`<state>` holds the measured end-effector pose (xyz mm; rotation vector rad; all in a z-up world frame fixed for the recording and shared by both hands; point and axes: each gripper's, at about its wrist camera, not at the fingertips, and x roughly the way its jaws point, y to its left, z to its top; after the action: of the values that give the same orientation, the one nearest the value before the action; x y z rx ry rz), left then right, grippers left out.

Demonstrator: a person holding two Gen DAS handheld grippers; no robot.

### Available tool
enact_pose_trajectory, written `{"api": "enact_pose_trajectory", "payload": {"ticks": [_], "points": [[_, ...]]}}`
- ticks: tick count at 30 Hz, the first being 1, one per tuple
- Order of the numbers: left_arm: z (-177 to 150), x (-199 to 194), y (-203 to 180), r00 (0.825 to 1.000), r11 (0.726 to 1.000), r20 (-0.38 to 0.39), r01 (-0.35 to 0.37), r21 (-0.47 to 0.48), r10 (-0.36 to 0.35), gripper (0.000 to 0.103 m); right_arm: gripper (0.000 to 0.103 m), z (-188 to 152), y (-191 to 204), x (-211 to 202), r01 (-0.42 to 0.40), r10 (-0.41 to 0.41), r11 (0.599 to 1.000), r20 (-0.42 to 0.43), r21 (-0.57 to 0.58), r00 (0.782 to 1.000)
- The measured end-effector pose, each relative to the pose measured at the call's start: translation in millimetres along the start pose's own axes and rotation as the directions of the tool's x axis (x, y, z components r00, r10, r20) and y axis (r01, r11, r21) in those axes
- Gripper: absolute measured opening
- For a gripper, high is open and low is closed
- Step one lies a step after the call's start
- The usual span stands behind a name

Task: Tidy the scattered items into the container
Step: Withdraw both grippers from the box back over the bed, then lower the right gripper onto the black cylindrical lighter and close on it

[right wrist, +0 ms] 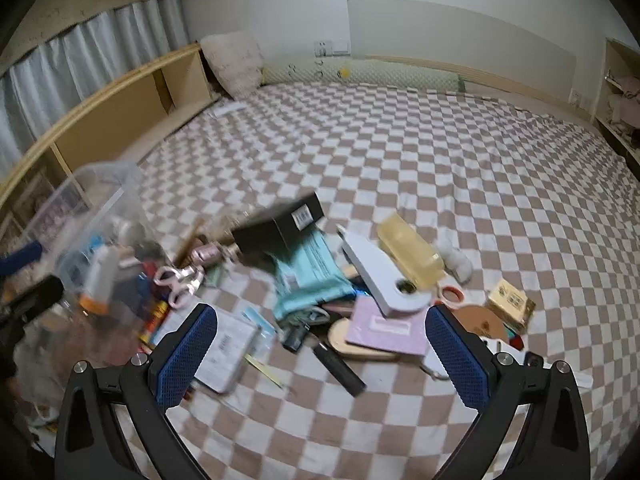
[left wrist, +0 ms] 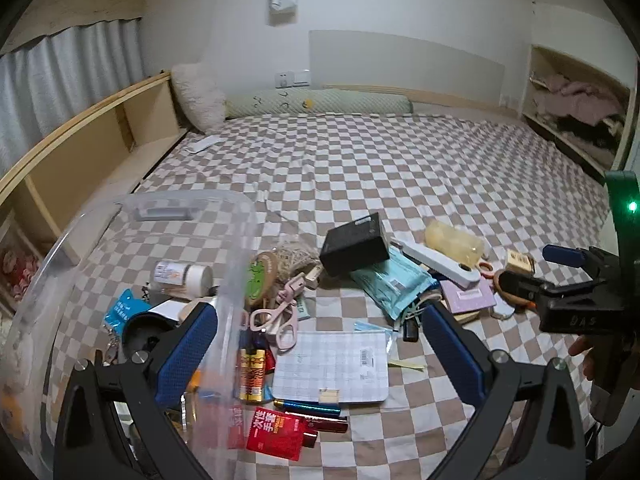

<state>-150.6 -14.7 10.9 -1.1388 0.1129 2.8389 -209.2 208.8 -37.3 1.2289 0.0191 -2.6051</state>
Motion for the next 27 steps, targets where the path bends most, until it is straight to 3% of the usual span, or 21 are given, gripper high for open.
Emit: {"api": "enact_pose_trajectory", "payload": {"ticks": [11,22,27], "points": [[-6,24,-30,1.000,0.993,-0.014,0.001,0.120,0.001,0.103,0.103,-26,6,28,0.029,-0.032,0.991,-0.022,-0.128,0.999],[-16,55,-44,0.996,0.985,-0.092,0.028,0.173,-0.012,0.103,0.103,-54,-4,84,-0.003,-0.026,0.982,-0.150,-0.188,0.988],[-15,75,-48,0.990,0.987,-0.143,0.039,0.153,-0.017,0.103,0.103,-68,0,107,-0.020,-0.026,0.974,-0.196,-0.226,0.980]]}}
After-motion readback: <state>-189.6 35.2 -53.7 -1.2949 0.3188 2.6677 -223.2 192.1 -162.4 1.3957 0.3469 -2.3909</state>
